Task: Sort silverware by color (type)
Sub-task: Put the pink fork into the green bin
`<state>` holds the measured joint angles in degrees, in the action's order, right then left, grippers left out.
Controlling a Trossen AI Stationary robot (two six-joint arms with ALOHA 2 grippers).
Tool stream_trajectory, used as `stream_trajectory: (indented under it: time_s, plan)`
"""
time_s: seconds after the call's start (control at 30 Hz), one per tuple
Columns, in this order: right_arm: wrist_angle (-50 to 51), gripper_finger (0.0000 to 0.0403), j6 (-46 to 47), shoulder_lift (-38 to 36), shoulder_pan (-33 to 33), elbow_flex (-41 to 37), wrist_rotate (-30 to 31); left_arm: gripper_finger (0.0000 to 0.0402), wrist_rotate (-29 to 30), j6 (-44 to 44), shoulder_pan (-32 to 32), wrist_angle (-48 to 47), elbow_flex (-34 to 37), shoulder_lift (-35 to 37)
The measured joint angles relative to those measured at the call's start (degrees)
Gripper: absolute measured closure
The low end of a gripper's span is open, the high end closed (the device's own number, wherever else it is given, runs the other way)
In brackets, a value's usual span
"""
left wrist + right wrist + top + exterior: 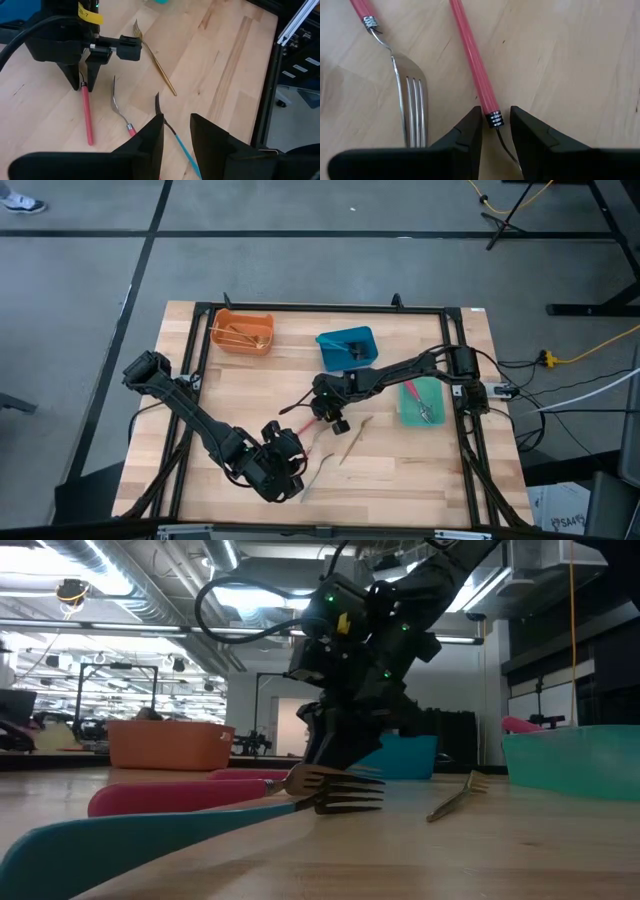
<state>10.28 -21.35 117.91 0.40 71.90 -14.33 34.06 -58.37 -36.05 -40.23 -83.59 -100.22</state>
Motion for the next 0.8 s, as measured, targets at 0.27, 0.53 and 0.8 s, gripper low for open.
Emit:
stream_trajectory:
  time_s: [0.27,0.53,0.8]
  plan:
    - [0.1,0.0353,0.0,0.0,0.0,0.0,0.2,0.0312,0.0,0.0,0.0,0.0,0.0,0.0]
    - [0.1,0.0397,0.0,0.0,0.0,0.0,0.3,0.0312,0.0,0.0,0.0,0.0,0.0,0.0]
    - [0.3,0.0397,0.0,-0.3,0.0,0.0,0.4,0.0312,0.5,0.0,0.0,0.0,0.0,0.0]
